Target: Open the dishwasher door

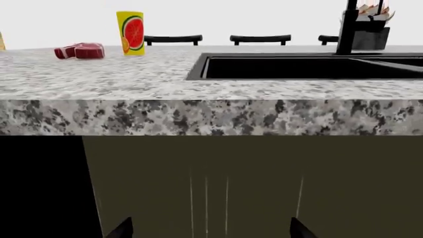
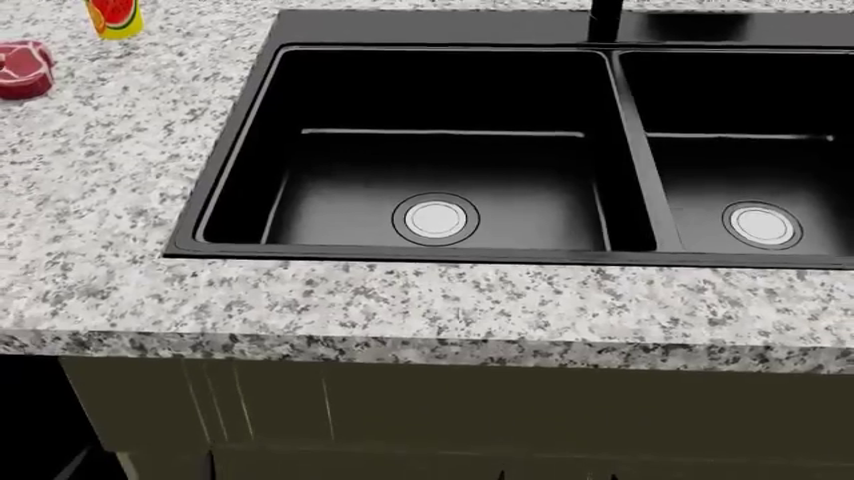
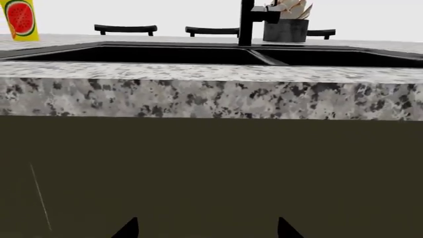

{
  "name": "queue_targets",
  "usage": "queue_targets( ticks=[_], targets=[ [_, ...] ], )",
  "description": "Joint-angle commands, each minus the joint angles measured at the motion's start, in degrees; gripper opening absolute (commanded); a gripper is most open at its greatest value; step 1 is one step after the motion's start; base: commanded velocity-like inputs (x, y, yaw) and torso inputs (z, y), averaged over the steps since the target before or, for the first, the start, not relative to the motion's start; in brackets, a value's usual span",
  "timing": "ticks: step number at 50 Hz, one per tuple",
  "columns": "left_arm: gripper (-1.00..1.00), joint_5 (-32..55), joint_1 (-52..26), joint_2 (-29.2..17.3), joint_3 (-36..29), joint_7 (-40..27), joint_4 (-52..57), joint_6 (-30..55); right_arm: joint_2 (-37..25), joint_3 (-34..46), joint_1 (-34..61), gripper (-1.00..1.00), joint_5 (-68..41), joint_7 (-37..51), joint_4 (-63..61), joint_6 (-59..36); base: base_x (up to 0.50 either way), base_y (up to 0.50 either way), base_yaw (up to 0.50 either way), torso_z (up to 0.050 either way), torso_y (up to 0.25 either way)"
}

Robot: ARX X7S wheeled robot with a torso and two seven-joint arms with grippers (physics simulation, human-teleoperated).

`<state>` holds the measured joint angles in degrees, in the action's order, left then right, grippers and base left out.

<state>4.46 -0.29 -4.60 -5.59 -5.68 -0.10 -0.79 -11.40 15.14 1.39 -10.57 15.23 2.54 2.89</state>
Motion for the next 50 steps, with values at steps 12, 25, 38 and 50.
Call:
queue_targets(
  ticks=[12, 25, 38, 50],
  targets=[
    [1.00, 1.7, -0.1, -1.5, -1.5, -1.7, 1.1, -0.3, -0.6, 1.5, 0.0, 1.00, 0.2, 1.5, 0.1, 0.0, 0.00, 0.02, 0.00, 0.000, 0.000],
    [1.00, 2.5, 0.1, -2.3, -2.1, -2.5, 1.3, -1.0, -0.9, 1.6, 0.1, 1.00, -0.1, 1.9, 0.1, 0.3, 0.00, 0.50, 0.00, 0.000, 0.000],
    [1.00, 3.7, -0.4, -2.7, -2.7, -2.8, 0.9, -1.2, -1.0, 1.7, 0.6, 1.00, -0.4, 1.8, 1.6, 1.2, 0.00, 0.50, 0.00, 0.000, 0.000],
    [1.00, 3.7, -0.5, -3.2, -3.5, -3.4, 0.4, -1.5, -1.1, 1.9, 0.3, 1.00, -0.8, 2.2, 1.4, 1.2, 0.00, 0.50, 0.00, 0.000, 0.000]
  ],
)
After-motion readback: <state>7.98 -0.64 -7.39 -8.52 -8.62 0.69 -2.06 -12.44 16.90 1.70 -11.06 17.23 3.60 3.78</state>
